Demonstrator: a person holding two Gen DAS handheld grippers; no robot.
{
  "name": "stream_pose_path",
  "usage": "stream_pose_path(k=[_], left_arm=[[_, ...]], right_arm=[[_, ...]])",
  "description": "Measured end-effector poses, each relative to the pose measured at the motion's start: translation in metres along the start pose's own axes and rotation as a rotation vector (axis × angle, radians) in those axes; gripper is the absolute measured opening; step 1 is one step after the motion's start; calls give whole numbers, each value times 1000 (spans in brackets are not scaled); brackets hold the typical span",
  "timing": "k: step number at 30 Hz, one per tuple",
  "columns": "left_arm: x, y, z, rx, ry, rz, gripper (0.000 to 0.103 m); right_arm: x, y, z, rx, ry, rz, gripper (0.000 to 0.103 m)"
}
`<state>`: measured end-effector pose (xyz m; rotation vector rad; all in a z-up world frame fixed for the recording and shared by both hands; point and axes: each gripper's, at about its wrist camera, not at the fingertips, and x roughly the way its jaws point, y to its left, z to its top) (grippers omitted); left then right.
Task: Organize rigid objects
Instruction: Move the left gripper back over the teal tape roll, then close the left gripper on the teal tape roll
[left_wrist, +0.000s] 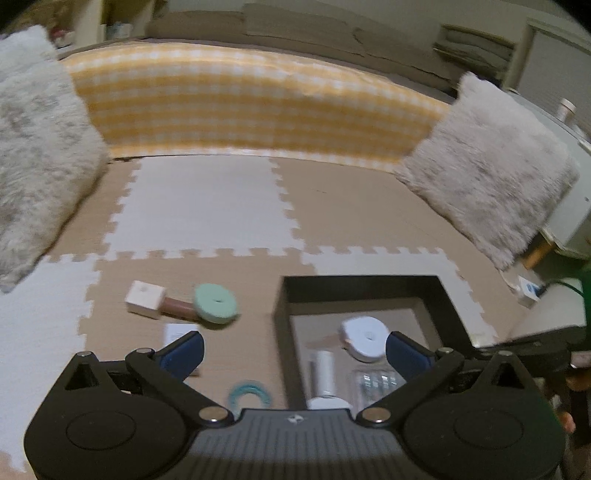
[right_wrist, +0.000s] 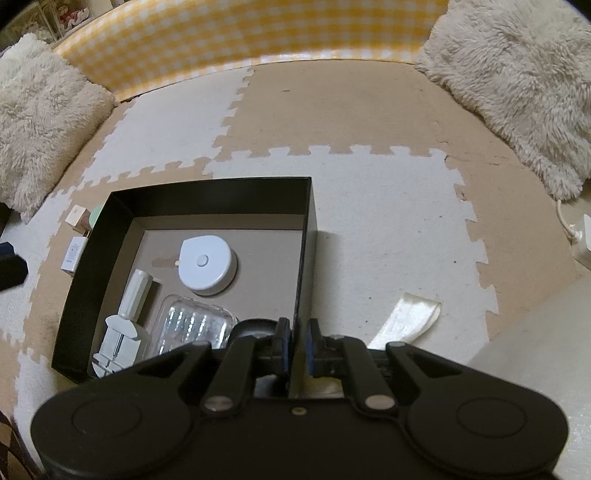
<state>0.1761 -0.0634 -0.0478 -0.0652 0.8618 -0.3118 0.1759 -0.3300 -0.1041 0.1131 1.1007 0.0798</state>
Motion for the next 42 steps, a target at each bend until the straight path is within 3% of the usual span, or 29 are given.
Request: stream_pose_path(k=[8, 12, 17, 20, 22, 29, 31, 37, 42], left_arm=[[1, 26, 4, -64, -1, 45, 103], [5, 34, 3, -77, 11, 56, 103], [17, 47, -4, -111, 61, 92, 98], [27, 54, -10, -121, 101, 110, 87], [35, 57, -15, -124, 136, 108, 73], [54, 61, -29, -133, 198, 67, 39], [57, 60, -31, -133, 207, 56, 26], [67, 53, -35, -110, 229, 31, 21], [75, 50, -39, -80, 243, 54, 21]], right_arm=[[0, 0, 1, 3, 1, 0, 9], [1, 0, 1, -6, -2, -27, 19], [1, -1, 1, -2, -2, -30, 19], [1, 0, 1, -5, -2, -35, 19], [1, 0, 1, -3, 1, -32, 19], [2, 2, -1, -12, 13, -12, 13], [2, 3, -1, -15, 13, -11, 10], [2, 3, -1, -17, 17, -1, 8], [2, 3, -2, -19, 17, -3, 8]])
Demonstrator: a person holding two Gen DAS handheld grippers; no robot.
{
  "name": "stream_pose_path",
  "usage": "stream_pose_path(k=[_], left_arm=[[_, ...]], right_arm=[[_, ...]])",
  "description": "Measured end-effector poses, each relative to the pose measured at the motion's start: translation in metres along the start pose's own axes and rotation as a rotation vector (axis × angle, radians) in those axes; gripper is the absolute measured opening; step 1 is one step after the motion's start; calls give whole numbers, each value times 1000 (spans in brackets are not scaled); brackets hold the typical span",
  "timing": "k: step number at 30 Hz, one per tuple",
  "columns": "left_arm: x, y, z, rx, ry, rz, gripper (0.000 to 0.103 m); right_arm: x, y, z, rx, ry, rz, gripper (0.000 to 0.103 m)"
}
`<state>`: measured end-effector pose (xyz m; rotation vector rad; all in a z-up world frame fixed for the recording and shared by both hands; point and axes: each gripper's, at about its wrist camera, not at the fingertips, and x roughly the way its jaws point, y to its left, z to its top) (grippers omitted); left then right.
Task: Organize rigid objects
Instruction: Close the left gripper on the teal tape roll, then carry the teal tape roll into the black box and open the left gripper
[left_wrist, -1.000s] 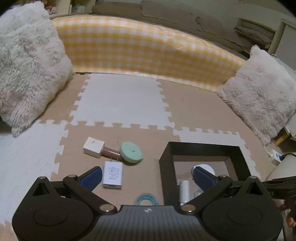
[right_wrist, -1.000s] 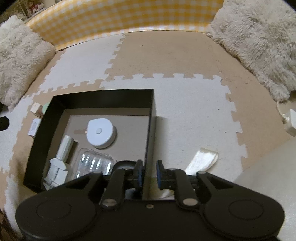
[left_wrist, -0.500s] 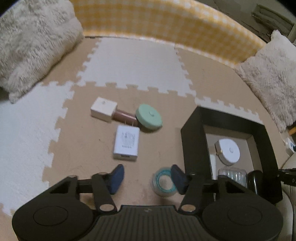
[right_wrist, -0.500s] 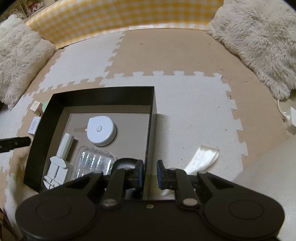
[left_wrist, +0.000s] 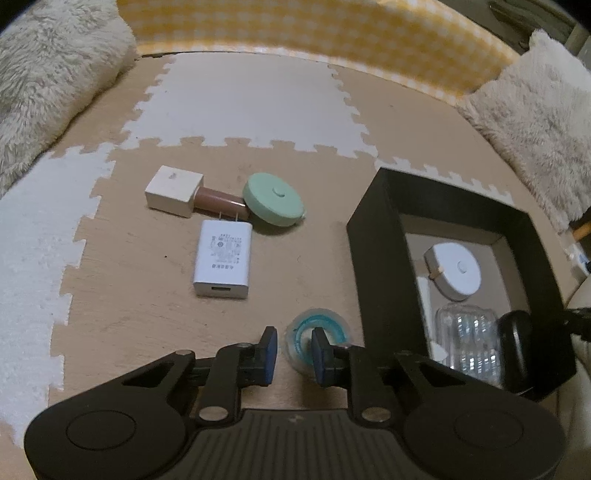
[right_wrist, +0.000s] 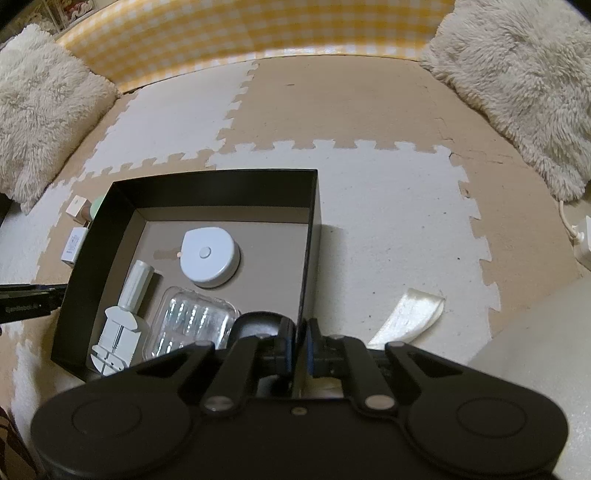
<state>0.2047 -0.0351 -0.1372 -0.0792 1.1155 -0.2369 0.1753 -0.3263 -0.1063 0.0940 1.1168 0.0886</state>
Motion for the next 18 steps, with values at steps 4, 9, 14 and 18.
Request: stream_pose_path(k=[4, 9, 14, 18], left_arm=[[4, -3, -1, 25, -13, 14, 21], [5, -11, -3, 72, -30, 39, 12], [-2, -3, 0, 11, -69, 27, 12], [-16, 4, 6, -53, -119, 2, 12]], right_arm=[[0, 0, 0, -3, -1, -3, 8], [0, -1, 0, 5, -2, 2, 8], [0, 0, -1, 2, -4, 0, 8], [0, 1, -1, -5, -4, -6, 8]])
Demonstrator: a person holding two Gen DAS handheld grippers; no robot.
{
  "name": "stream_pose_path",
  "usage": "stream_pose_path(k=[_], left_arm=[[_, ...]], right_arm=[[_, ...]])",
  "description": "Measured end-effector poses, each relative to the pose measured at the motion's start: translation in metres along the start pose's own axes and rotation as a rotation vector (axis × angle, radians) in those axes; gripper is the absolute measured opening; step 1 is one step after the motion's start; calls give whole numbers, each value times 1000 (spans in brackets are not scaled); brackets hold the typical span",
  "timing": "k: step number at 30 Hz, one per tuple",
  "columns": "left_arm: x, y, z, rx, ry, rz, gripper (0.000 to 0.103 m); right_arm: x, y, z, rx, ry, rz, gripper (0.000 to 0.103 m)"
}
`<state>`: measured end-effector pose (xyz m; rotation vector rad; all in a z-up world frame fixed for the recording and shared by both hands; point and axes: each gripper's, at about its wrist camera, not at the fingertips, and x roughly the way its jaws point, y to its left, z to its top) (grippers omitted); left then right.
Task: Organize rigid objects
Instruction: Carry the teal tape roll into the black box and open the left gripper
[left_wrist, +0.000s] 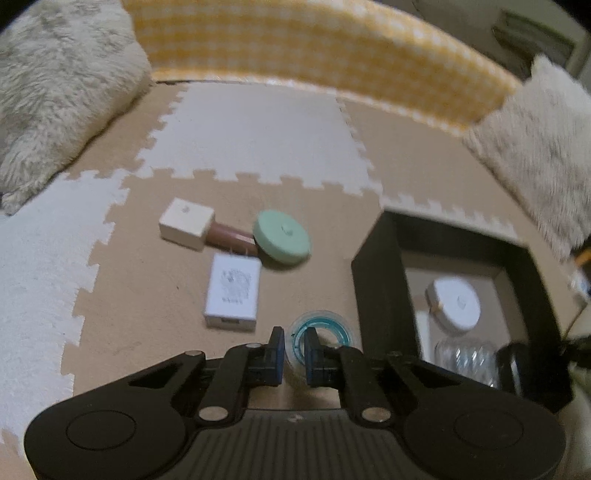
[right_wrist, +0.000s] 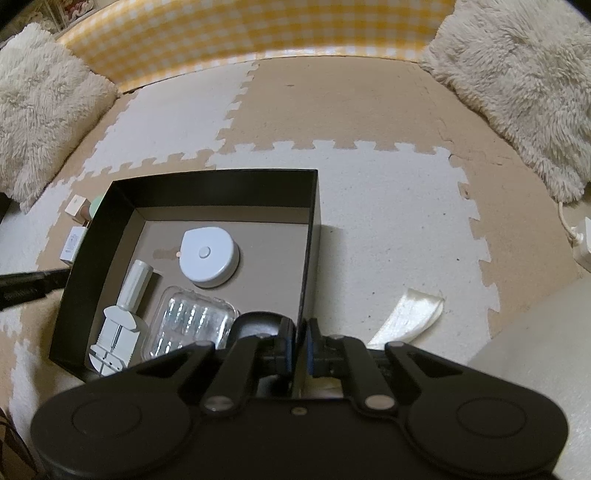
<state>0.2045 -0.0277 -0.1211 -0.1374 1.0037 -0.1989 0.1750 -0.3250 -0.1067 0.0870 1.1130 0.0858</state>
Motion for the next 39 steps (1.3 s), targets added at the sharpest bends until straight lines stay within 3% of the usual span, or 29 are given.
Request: stream_pose_path(k=[9, 16, 21, 30, 32, 34, 39], left_arm=[[-30, -10, 20, -29, -117, -87, 12], [-16, -42, 30, 45, -111, -153, 12], [-2, -62, 35, 110, -121, -151, 12], [3, -66, 38, 126, -145, -129, 14], [2, -64, 39, 115, -140, -132, 18], [0, -64, 39, 119, -134, -114, 33], [0, -61, 37, 116, -101, -103, 34]], right_arm=[[0, 0, 0, 1, 1, -1, 8], [0, -1, 0, 4, 3, 1, 8], [0, 0, 0, 3, 3, 0, 8], [0, 1, 0, -6, 6, -5, 8], [0, 2, 0, -7, 7, -5, 8], [0, 1, 0, -7, 7, -4, 8], [0, 1, 0, -8, 7, -4, 8]])
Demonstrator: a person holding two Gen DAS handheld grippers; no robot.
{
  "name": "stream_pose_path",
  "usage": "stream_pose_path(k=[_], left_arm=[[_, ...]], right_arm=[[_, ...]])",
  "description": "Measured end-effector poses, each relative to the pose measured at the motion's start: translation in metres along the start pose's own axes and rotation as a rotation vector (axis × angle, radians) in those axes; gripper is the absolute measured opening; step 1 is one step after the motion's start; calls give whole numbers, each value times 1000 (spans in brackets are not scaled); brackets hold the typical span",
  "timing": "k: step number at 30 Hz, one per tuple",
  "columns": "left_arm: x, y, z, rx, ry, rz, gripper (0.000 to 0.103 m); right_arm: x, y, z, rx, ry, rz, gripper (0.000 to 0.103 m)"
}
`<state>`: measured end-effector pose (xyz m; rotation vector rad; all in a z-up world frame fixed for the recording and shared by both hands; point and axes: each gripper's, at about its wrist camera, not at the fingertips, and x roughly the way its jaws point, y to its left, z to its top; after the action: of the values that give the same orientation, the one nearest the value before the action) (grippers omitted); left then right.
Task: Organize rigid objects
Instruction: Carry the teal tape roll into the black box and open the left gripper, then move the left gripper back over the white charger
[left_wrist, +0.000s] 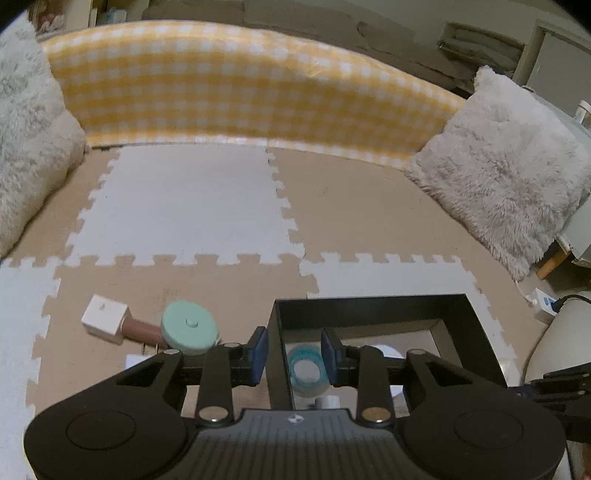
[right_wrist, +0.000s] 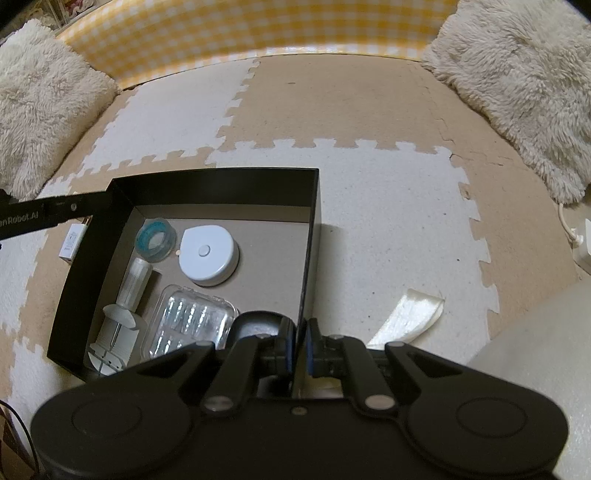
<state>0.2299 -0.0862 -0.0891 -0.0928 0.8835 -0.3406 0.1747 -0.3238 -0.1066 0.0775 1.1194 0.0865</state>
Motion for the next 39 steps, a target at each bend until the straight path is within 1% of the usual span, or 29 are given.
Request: stream_pose_path(k=[2, 4, 7, 8, 11, 13, 16, 19, 25, 33, 39], left_arm=[[0, 0, -1, 6, 17, 2, 39], [0, -1, -3, 13, 37, -3, 47], [0, -4, -5, 28, 59, -9, 56], [0, -4, -6, 31, 63, -11, 57], [-1, -6, -9, 42, 73, -15, 66], [-2, -7, -10, 45, 74, -14, 77], [-4, -8, -11, 47, 75, -16, 87], [-6, -9, -12, 47, 76, -13, 95], [-12, -10, -14, 50, 74, 0, 103], [-22, -7, -17, 55, 76, 5, 103], [-42, 3, -16, 26, 52, 24, 103]], right_arm=[[0, 0, 0, 0, 0, 0, 8], [0, 0, 0, 0, 0, 0, 8], [0, 0, 0, -1, 0, 0, 8], [0, 0, 0, -1, 0, 0, 8], [1, 1, 0, -2, 2, -1, 8], [1, 1, 0, -5, 2, -2, 8], [1, 1, 0, -5, 2, -1, 8], [1, 1, 1, -4, 2, 2, 8], [1, 1, 1, -7, 1, 0, 8], [1, 2, -1, 4, -2, -12, 8], [-1, 1, -2, 15, 2, -5, 7]])
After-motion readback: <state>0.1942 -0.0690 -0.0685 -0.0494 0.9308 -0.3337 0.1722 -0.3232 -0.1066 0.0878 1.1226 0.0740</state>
